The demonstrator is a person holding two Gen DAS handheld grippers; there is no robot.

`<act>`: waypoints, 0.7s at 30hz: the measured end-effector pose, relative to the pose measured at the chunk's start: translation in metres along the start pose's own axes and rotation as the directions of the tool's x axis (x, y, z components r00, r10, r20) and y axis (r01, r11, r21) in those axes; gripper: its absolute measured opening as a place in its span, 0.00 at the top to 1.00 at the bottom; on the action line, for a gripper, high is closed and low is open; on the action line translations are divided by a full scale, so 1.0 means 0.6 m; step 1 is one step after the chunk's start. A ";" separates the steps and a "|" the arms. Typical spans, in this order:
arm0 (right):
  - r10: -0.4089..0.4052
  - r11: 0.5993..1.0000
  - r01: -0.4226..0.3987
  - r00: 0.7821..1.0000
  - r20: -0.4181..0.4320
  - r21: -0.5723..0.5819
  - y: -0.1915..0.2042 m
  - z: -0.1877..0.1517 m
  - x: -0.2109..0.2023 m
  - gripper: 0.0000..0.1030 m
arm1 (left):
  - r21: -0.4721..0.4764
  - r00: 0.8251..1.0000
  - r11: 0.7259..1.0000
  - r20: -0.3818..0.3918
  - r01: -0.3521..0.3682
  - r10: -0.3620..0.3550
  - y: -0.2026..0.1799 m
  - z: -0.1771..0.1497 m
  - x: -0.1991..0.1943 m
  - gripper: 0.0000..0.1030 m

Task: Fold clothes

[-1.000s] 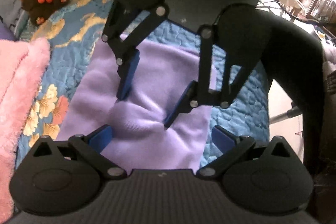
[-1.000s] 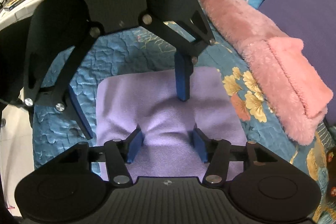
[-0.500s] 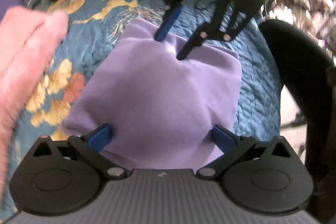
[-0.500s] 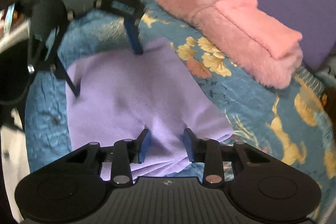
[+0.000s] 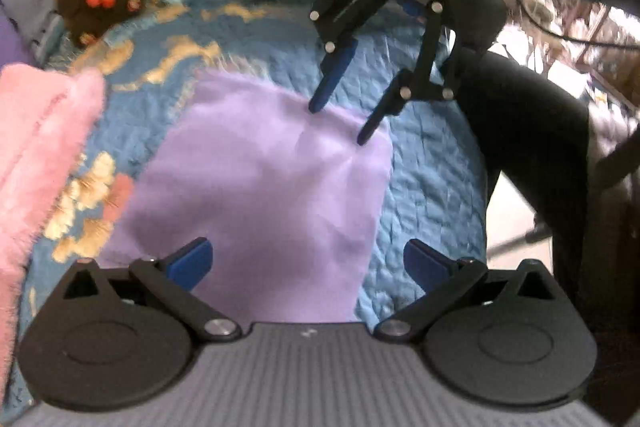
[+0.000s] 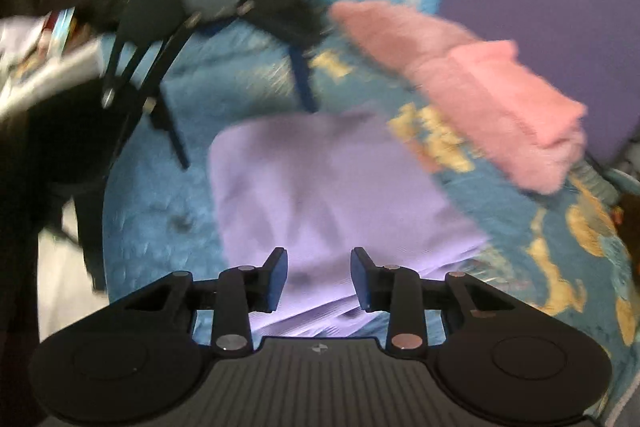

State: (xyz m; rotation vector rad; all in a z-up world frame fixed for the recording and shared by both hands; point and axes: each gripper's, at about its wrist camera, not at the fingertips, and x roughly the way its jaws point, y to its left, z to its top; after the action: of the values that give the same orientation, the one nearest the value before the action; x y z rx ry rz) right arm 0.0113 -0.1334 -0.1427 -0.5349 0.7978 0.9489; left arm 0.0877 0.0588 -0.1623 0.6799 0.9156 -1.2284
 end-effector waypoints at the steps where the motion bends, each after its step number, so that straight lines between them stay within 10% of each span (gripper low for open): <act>1: -0.009 1.000 0.009 1.000 -0.001 0.011 0.000 -0.008 0.011 0.66 | 0.002 1.000 1.000 -0.019 -0.005 0.005 -0.002 -0.004 0.013 0.00; 11: -0.049 0.987 0.044 0.998 0.027 0.157 -0.004 -0.027 0.016 0.58 | -0.094 0.996 0.993 0.033 -0.077 0.080 -0.012 -0.033 0.016 0.00; 14: -0.069 0.950 0.040 0.994 0.086 0.308 -0.012 -0.039 -0.022 0.28 | -0.219 0.982 0.973 0.150 -0.077 0.112 -0.010 -0.054 -0.036 0.00; 17: -0.089 0.862 -0.023 0.977 0.195 0.506 -0.033 -0.067 -0.061 0.21 | -0.421 0.970 0.907 0.214 -0.016 0.116 0.014 -0.090 -0.065 0.00; 21: -0.108 0.636 -0.163 0.949 0.296 0.754 -0.079 -0.117 -0.068 0.19 | -0.671 0.962 0.730 0.264 0.131 0.070 0.071 -0.143 -0.049 0.00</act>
State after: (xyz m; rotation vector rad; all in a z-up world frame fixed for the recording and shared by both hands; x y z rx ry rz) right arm 0.0134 -0.2269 -0.1500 0.3951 0.8329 0.6002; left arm 0.1085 0.1553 -0.1800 -0.1078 1.0553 -0.8762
